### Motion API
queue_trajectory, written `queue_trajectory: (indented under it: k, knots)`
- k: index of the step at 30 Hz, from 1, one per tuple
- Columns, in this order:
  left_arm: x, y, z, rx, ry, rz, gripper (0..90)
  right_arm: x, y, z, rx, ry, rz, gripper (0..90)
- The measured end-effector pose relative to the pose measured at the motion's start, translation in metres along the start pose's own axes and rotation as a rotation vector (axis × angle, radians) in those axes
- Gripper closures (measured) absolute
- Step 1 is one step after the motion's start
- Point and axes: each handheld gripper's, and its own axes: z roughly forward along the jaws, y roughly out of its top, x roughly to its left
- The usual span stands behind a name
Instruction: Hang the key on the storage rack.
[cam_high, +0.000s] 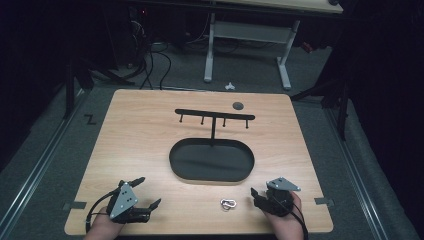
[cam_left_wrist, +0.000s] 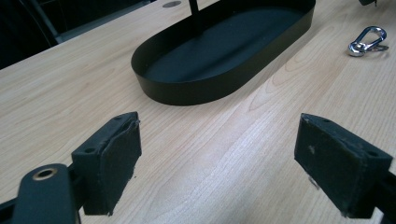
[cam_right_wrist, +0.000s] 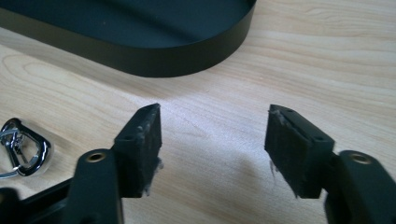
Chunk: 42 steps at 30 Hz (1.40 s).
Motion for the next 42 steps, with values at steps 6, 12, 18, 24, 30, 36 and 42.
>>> queue_trajectory:
  k: [6,12,18,24,30,36,42]
  knots:
    - [0.000,0.001,0.002,0.004,-0.003,-0.002,15.2,-0.003,-0.002,-0.002,-0.025,0.002,0.013,30.8]
    - [0.001,0.001,0.002,0.001,-0.002,-0.005,15.2,-0.003,-0.002,-0.003,-0.037,-0.012,-0.012,30.8]
    - [0.000,0.001,0.001,-0.001,-0.005,-0.004,15.2,-0.002,-0.003,-0.004,-0.066,0.024,0.006,31.2]
    - [0.000,0.001,0.001,-0.008,-0.007,0.001,15.2,0.000,-0.002,-0.007,-0.123,0.036,0.006,32.3]
    - [-0.001,0.001,0.001,-0.009,-0.013,0.002,15.2,0.003,0.004,-0.013,-0.137,-0.003,-0.040,32.6]
    - [-0.001,0.001,0.001,-0.008,-0.018,0.008,15.2,0.006,0.005,-0.013,-0.101,0.000,-0.074,32.0]
    - [-0.001,0.001,0.001,-0.007,-0.019,0.007,15.2,0.010,0.007,-0.010,-0.064,0.009,-0.084,27.6]
